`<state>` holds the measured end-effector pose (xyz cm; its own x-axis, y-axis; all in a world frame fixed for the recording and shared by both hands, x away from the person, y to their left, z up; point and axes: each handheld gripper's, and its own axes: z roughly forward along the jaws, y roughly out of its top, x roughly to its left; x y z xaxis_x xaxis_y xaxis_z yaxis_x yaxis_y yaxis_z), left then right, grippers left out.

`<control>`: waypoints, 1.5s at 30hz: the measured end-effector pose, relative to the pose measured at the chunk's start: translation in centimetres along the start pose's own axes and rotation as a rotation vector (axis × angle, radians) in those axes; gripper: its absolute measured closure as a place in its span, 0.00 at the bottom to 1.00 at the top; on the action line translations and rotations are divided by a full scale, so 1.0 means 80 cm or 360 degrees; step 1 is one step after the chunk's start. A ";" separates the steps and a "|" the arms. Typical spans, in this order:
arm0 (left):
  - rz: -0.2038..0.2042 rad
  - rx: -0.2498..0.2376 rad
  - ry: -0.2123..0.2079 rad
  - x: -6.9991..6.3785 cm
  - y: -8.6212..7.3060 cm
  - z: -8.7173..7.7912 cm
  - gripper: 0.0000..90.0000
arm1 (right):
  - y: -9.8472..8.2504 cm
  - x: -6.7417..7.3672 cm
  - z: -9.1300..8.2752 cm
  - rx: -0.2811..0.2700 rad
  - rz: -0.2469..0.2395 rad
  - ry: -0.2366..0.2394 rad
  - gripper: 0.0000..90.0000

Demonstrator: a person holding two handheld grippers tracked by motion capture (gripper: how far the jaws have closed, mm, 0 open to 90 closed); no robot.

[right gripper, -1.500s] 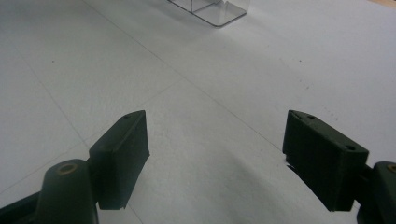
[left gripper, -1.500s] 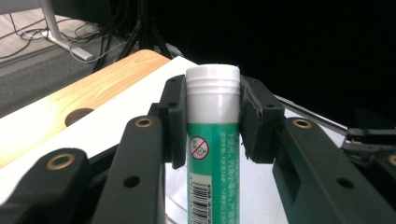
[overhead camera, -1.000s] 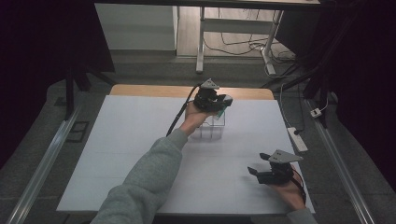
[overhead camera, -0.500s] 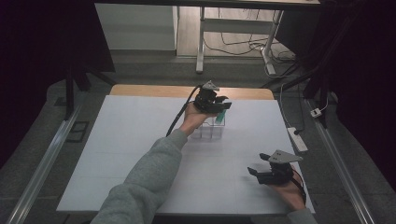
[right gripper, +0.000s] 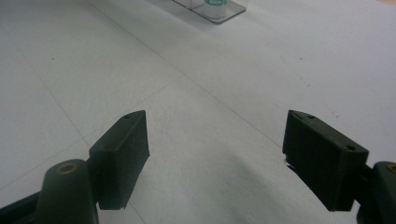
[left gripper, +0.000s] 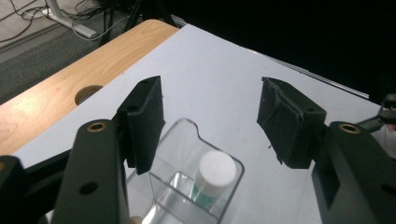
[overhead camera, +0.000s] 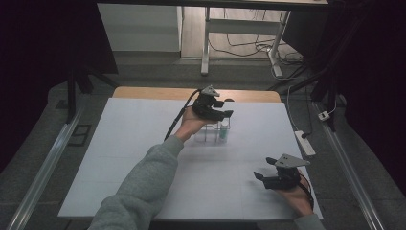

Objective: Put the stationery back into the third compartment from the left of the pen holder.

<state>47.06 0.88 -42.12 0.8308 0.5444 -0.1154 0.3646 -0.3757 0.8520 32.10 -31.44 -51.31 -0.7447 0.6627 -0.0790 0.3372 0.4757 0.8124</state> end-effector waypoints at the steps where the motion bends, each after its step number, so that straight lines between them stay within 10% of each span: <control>1: 0.0009 0.0010 -0.0003 -0.001 -0.002 -0.003 0.46 | 0.000 0.000 0.000 -0.0002 0.0000 0.0000 0.24; 25: 0.0003 0.0004 0.0028 -0.025 -0.079 -0.127 0.47 | -0.003 0.001 -0.008 -0.0012 0.0010 -0.0028 0.25; 45: -0.0053 0.0104 0.0234 -0.039 -0.191 -0.206 0.46 | -0.002 0.000 -0.006 -0.0007 0.0009 -0.0019 0.25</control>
<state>31.98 17.32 -46.35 0.7493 0.6593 -0.0629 0.4211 -0.4010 0.8135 31.81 -31.80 -51.19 -0.7359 0.6723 -0.0809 0.3388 0.4690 0.8156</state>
